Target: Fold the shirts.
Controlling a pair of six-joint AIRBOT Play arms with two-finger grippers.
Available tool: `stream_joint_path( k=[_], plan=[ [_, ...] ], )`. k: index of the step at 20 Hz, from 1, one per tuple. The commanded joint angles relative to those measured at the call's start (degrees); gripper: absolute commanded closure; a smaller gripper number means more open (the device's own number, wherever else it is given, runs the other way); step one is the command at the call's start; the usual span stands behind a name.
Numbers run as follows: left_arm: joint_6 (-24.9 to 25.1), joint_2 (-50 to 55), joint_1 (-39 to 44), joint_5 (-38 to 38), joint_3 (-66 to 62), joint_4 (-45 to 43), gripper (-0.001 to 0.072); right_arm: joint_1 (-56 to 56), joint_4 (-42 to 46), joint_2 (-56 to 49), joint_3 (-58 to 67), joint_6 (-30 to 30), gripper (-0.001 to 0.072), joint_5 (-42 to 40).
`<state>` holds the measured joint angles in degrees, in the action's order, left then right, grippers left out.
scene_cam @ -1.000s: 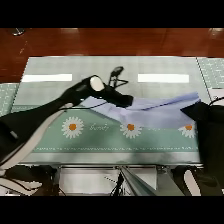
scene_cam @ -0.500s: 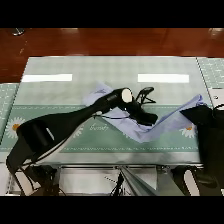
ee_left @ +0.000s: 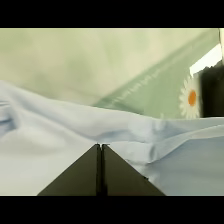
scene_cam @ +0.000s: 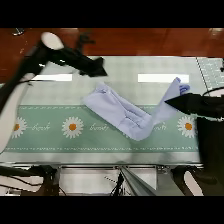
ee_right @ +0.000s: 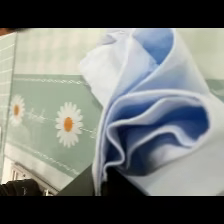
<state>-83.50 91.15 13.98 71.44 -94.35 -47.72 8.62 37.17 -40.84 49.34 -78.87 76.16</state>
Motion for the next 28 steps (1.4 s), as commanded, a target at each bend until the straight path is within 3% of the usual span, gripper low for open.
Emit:
stream_joint_path(
  k=[1,5,9,12,16,17,18,19,22,24,26,28],
  plan=[
    [3.3,-13.6,-11.3,1.9,4.0,-4.8,0.0687,-14.7,-0.3,-10.9,7.1,0.9,0.0695,-10.3],
    [6.1,-34.1,-15.5,-3.5,22.4,-5.1,0.0686,-31.3,2.0,-31.7,21.5,0.0,0.0695,-17.6],
    [4.6,-51.1,-15.0,-9.1,45.3,-4.9,0.0686,-37.6,2.1,-52.3,36.5,-0.4,0.0695,-20.1],
    [2.8,-57.8,-15.0,-9.1,58.9,-3.7,0.0686,-38.5,1.6,-62.4,44.5,-1.8,0.0695,-20.5],
    [2.4,-59.0,-15.0,-10.0,68.4,-3.3,0.0686,-38.6,-3.4,-69.7,51.1,-3.3,0.0691,-22.3],
    [2.4,-59.0,-15.0,-10.9,69.6,-3.3,0.0686,-38.6,-5.6,-70.4,51.3,-3.3,0.0481,-24.3],
    [2.4,-59.0,-15.0,-11.5,70.4,-3.3,0.0686,-38.6,-7.1,-70.4,51.3,-3.6,0.0183,-26.1],
    [2.4,-59.0,-15.0,-11.6,70.6,-3.3,0.0686,-38.0,-7.7,-70.1,51.5,-3.6,0.0083,-27.5],
    [2.4,-59.0,-15.0,-11.6,70.6,-3.3,0.0686,-32.3,-8.9,-66.1,52.5,-3.5,0.0083,-22.1],
    [2.4,-59.0,-15.0,-11.6,70.6,-3.3,0.0686,-25.7,-7.6,-61.3,52.5,-2.1,0.0086,-9.9],
    [2.4,-59.0,-15.0,-11.7,70.6,-3.3,0.0686,-20.2,3.0,-54.8,51.7,-1.1,0.0095,5.3],
    [2.4,-59.0,-15.0,-12.1,70.6,-3.3,0.0686,-17.9,22.2,-44.7,44.6,-4.4,0.0095,11.3]
  ],
)
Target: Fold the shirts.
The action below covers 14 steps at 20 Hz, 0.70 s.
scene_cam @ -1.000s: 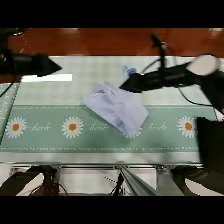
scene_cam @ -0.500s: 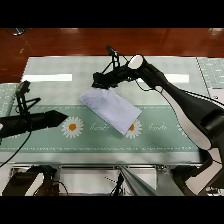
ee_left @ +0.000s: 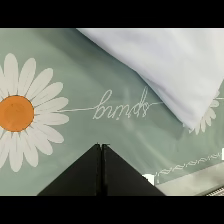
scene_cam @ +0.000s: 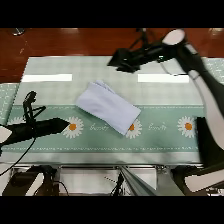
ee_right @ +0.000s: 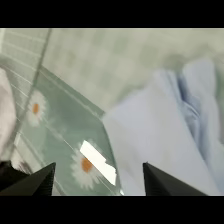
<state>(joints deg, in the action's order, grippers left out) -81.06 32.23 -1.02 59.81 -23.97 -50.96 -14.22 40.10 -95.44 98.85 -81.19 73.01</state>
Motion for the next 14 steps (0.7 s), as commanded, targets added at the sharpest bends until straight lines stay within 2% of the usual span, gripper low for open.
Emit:
stream_joint_path(
  k=[1,2,3,5,7,8,10,12,14],
  plan=[
    [0.0,-0.1,0.0,-0.9,0.2,0.0,0.0686,4.9,27.6,16.7,-12.7,-5.4,0.0095,11.9],
    [0.0,-0.1,0.0,-1.3,0.2,0.0,0.0685,4.9,32.8,24.0,-22.2,-9.5,0.0095,6.4],
    [0.0,-0.1,0.0,-1.4,0.2,0.0,0.0686,4.7,34.2,30.7,-32.1,-14.3,0.0095,0.5],
    [0.0,-0.1,0.0,-2.2,0.2,0.0,0.0685,3.6,28.7,42.9,-52.9,-23.6,0.0095,-13.7],
    [0.0,-0.1,0.0,-3.7,0.2,0.0,0.0686,1.0,18.0,50.3,-69.2,-27.9,0.0095,-27.6],
    [0.0,-0.1,0.0,-4.6,0.2,0.0,0.0685,-0.7,11.8,51.3,-74.7,-28.5,0.0095,-33.1],
    [0.0,0.0,0.0,-6.3,0.2,0.0,0.0686,-4.5,4.7,48.7,-78.9,-26.4,0.0095,-38.7],
    [0.0,0.0,0.0,-7.5,0.2,0.0,0.0686,-7.5,0.8,42.4,-77.9,-22.4,0.0095,-40.1],
    [0.0,-0.1,0.0,-7.8,0.2,0.0,0.0685,-8.3,-5.6,35.1,-75.6,-15.5,0.0095,-39.9]
  ],
)
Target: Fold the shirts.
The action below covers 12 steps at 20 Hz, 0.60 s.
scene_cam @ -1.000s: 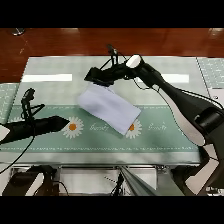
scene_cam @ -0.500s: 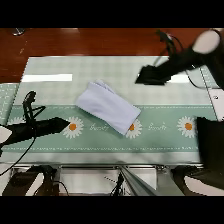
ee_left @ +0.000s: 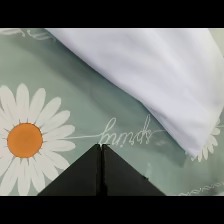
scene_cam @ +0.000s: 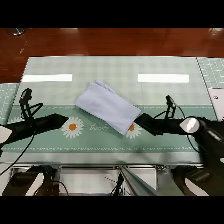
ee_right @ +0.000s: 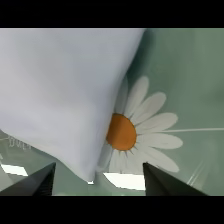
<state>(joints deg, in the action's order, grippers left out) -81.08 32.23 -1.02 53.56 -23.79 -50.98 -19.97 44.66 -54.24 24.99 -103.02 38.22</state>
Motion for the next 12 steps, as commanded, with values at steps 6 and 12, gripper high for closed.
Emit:
stream_joint_path(
  k=[6,12],
  plan=[
    [0.0,-0.1,0.0,-1.5,0.0,0.0,0.0686,-2.5,-25.4,-24.9,10.6,21.9,0.0254,-0.6],
    [0.0,-0.1,0.0,-0.9,0.0,0.0,0.0686,0.2,-16.3,-29.0,32.8,30.6,0.0696,13.6]
  ],
)
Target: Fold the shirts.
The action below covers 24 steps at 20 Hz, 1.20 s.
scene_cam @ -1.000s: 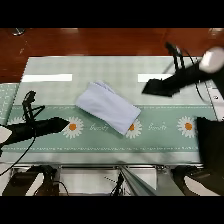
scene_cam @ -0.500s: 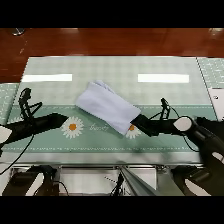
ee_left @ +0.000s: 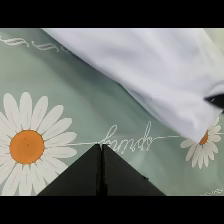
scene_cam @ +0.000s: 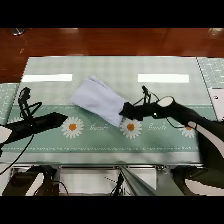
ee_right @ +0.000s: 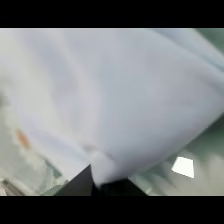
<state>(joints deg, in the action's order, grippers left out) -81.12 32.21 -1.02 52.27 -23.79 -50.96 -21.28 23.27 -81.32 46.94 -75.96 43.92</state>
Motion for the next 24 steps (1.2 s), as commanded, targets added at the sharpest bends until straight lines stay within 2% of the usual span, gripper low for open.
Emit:
stream_joint_path(
  k=[1,3,5,10,14,20,24],
  plan=[
    [0.0,0.0,0.0,0.5,0.0,0.0,0.0686,2.6,10.4,-1.9,17.0,0.1,0.0696,11.1],
    [0.0,0.0,0.0,0.5,0.0,0.0,0.0686,4.7,19.5,-1.9,29.5,-5.5,0.0696,17.8],
    [0.0,0.0,0.0,0.5,0.0,0.0,0.0685,7.5,25.0,-1.9,41.2,-9.0,0.0696,24.3],
    [0.0,0.0,0.0,2.0,0.0,0.0,0.0686,18.5,31.7,0.2,59.3,-15.4,0.0696,35.1],
    [-0.6,0.0,0.0,2.4,0.0,3.1,0.0685,32.3,32.6,5.0,61.2,-19.1,0.0695,43.1],
    [-0.5,0.0,0.0,2.3,0.0,4.5,0.0685,50.5,46.3,9.6,61.1,-21.7,0.0696,61.4],
    [-0.5,0.0,0.0,2.2,0.0,4.5,0.0685,60.3,51.2,15.9,54.4,-23.2,0.0696,62.4]
  ],
)
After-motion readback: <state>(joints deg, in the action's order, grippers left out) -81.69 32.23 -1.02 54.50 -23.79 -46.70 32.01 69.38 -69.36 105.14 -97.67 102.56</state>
